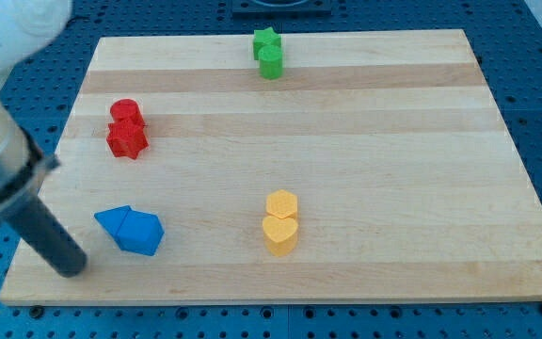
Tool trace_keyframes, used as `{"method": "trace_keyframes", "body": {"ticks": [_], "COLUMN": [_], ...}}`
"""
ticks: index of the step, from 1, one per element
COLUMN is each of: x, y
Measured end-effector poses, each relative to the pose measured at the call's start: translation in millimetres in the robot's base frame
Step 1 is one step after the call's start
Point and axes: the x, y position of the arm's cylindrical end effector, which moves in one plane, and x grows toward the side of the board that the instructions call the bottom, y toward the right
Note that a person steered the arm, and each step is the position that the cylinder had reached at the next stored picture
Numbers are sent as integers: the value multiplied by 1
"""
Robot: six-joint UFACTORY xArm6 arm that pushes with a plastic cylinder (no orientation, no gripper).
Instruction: Slide the blue cube closer to yellow hexagon
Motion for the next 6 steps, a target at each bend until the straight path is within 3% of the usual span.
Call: {"method": "trace_keyframes", "body": {"ticks": [1,3,5,6], "x": [-6,-71,-72,-99], "y": [33,45,77,114]}}
